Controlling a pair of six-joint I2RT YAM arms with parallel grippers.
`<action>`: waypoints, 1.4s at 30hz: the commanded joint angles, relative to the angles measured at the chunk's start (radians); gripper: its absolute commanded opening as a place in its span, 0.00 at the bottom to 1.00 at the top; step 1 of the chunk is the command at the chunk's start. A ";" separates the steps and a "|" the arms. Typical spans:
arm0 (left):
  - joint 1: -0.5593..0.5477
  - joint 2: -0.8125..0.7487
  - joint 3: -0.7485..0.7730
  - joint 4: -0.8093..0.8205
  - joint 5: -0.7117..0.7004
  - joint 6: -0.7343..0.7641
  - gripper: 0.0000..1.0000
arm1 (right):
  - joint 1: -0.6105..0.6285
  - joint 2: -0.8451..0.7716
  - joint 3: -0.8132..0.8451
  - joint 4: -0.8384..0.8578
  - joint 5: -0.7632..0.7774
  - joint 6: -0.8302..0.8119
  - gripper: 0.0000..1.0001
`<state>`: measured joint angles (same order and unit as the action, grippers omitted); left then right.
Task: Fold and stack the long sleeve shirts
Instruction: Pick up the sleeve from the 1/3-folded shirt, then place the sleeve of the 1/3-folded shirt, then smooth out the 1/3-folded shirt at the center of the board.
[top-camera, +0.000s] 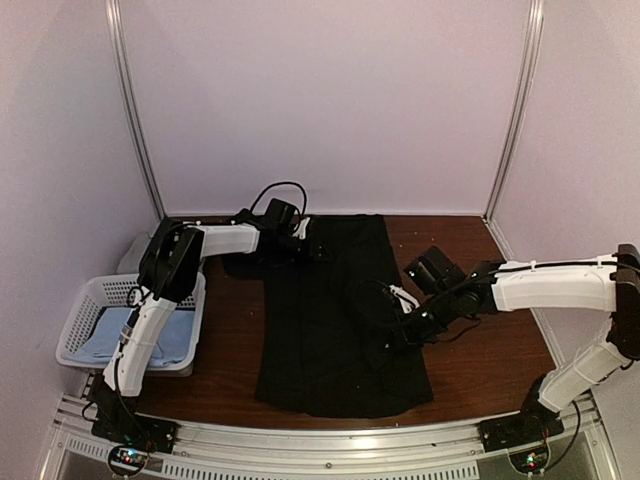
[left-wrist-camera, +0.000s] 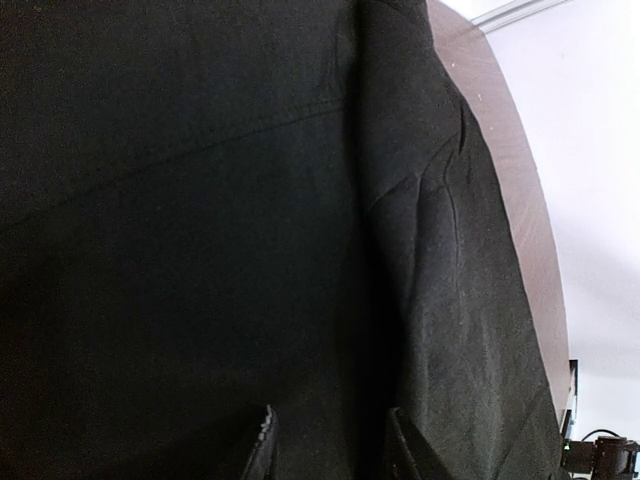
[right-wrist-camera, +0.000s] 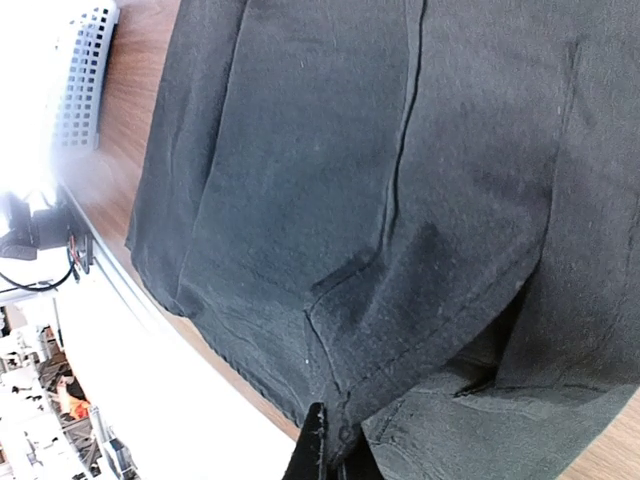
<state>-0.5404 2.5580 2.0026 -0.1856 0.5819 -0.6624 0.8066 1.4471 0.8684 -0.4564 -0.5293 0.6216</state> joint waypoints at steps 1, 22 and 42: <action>0.010 -0.060 -0.008 0.026 0.011 0.018 0.38 | -0.006 -0.021 -0.030 0.002 -0.033 0.000 0.00; 0.010 -0.068 -0.022 0.023 0.007 0.014 0.38 | -0.122 -0.074 -0.120 0.148 0.116 0.052 0.38; -0.059 -0.113 -0.026 0.060 -0.006 0.010 0.37 | -0.216 0.248 -0.192 0.573 0.083 0.083 0.35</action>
<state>-0.5613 2.4615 1.9572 -0.1658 0.5735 -0.6601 0.5922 1.6993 0.7448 0.0853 -0.4557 0.6811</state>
